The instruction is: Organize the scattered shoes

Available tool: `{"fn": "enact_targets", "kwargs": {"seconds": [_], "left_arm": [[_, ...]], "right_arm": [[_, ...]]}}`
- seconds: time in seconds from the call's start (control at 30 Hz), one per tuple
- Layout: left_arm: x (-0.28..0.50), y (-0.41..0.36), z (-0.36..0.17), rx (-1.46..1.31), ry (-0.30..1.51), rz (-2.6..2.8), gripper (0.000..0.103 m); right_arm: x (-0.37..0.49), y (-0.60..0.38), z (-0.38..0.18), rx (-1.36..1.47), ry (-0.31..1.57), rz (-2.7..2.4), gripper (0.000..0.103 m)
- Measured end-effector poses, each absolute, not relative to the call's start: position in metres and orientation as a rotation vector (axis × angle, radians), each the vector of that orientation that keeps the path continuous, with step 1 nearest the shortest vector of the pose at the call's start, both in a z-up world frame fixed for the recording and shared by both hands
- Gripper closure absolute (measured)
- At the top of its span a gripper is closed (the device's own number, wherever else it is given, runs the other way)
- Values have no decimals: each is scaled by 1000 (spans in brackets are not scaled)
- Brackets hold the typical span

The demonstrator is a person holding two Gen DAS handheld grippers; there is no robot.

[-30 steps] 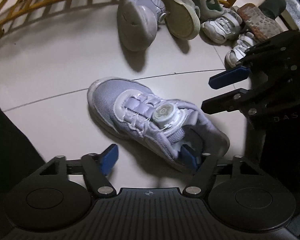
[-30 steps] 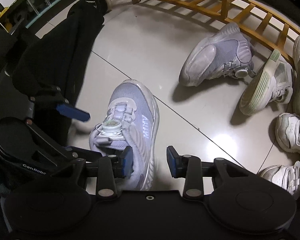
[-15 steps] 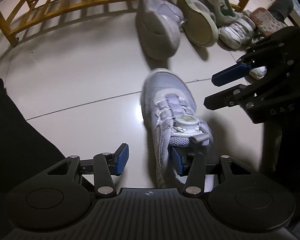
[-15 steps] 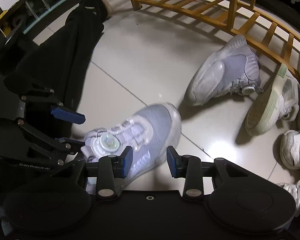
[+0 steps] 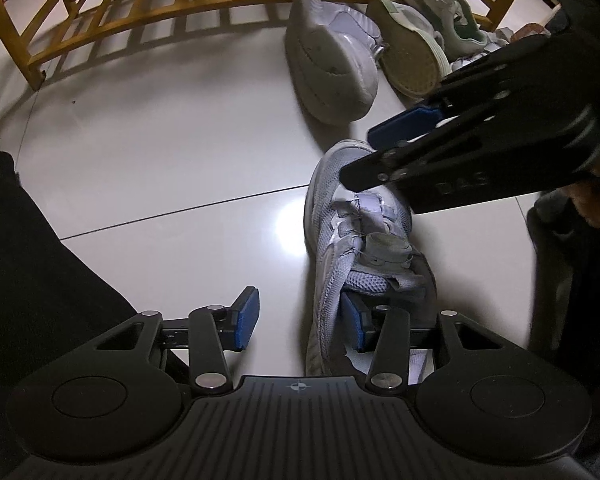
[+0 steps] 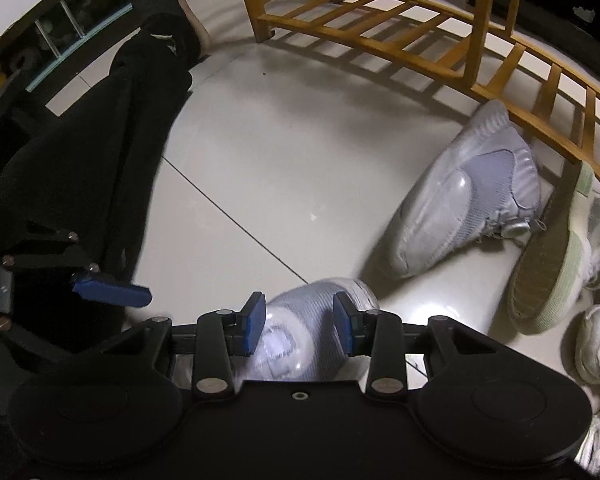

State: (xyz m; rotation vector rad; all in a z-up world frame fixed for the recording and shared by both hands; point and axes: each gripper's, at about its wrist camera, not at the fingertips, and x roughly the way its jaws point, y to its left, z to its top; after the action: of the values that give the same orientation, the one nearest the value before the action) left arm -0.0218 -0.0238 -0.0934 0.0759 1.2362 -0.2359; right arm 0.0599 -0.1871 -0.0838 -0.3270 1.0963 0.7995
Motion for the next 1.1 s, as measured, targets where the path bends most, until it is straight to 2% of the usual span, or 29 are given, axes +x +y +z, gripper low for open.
{"fn": "enact_targets", "kwargs": {"seconds": [0.87, 1.1], "left_arm": [[-16, -23, -96, 69, 1225, -199, 55], [-16, -22, -96, 70, 1232, -198, 55]], "right_arm": [[54, -204, -91, -407, 1152, 736, 61], [58, -203, -89, -352, 1130, 733, 61]]}}
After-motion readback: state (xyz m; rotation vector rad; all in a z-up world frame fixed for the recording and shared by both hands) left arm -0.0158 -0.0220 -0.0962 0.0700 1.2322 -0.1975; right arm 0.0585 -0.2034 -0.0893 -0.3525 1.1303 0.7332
